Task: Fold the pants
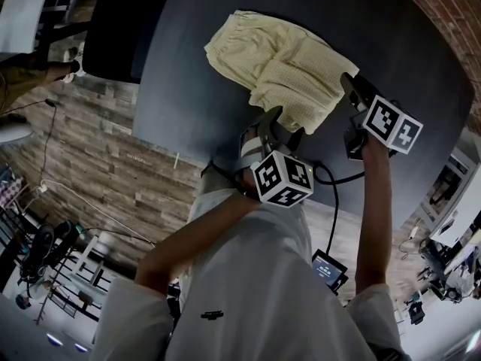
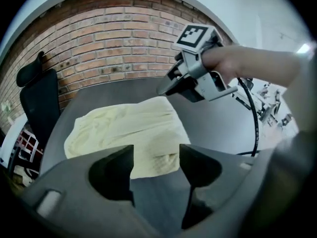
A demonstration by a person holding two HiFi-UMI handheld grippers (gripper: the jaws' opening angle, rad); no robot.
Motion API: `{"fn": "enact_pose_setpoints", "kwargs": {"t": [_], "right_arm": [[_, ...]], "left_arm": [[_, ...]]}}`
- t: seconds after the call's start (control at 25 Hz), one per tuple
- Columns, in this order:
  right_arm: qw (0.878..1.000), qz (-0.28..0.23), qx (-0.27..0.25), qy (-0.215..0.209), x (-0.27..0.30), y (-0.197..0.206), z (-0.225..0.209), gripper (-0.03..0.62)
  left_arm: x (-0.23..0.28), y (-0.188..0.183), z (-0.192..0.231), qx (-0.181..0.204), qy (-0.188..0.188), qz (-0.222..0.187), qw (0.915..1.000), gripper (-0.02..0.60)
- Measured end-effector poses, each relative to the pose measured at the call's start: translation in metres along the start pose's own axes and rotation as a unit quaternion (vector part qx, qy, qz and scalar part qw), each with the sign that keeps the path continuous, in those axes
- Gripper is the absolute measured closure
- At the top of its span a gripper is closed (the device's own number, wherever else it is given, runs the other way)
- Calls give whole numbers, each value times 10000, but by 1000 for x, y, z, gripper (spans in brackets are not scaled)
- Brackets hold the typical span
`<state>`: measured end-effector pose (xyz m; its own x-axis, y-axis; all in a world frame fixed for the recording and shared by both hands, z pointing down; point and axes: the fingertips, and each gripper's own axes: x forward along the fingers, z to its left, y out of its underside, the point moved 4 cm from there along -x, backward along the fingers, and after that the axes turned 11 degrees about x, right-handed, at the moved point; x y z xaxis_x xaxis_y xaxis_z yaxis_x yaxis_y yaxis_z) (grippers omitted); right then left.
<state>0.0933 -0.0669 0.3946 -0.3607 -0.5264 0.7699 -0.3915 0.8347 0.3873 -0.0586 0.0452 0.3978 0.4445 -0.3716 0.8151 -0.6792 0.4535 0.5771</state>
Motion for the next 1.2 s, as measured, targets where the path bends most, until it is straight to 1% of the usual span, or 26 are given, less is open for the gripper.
{"fn": "enact_pose_setpoints", "kwargs": {"t": [0.08, 0.12, 0.16, 0.2, 0.28, 0.36, 0.52, 0.6, 0.68, 0.72, 0.76, 0.8, 0.84, 0.92, 1.04, 1.2], "right_arm": [[9998, 69, 138, -113, 0, -1, -10, 398], [9992, 130, 271, -247, 2, -1, -14, 380], [9981, 193, 422, -403, 4, -1, -17, 348], [9968, 242, 550, -532, 7, -1, -21, 321], [9954, 305, 660, -620, 11, -1, -30, 301], [9948, 367, 708, -627, 14, 0, -39, 299], [9909, 590, 877, -831, 25, 3, -47, 304], [9902, 709, 833, -867, 29, 6, -50, 328], [9894, 839, 770, -906, 32, 10, -50, 377], [9888, 886, 730, -955, 33, 12, -50, 418], [9884, 908, 679, -1011, 32, 12, -49, 473], [9883, 903, 628, -1054, 29, 11, -49, 503], [9885, 884, 581, -1078, 26, 10, -49, 518], [9891, 847, 509, -1096, 17, 11, -50, 536], [9901, 804, 473, -1046, -1, 14, -60, 542], [9931, 695, 431, -846, -29, 14, -83, 545]], "left_arm": [[8, -7, -19, 142, 148, 46, 9998, 288], [13, -9, -27, 190, 201, 90, 9996, 279], [18, -10, -34, 239, 223, 135, 9994, 273], [24, -10, -39, 298, 214, 181, 9992, 270], [36, -9, -48, 394, 153, 293, 9987, 233], [48, -4, -53, 359, 102, 422, 9984, 218], [58, 5, -49, 128, -77, 599, 9981, 219], [61, 6, -47, 32, -184, 613, 9979, 252], [63, 7, -48, -41, -211, 622, 9978, 265], [63, 7, -48, -63, -208, 628, 9978, 276], [63, 7, -48, -80, -201, 632, 9978, 288], [62, 6, -48, -99, -190, 629, 9978, 302], [60, 6, -49, -124, -173, 617, 9979, 322], [57, 6, -52, -182, -117, 576, 9981, 368], [53, 1, -65, -213, 33, 462, 9987, 396], [49, -16, -93, -358, 403, 200, 9983, 446]]}}
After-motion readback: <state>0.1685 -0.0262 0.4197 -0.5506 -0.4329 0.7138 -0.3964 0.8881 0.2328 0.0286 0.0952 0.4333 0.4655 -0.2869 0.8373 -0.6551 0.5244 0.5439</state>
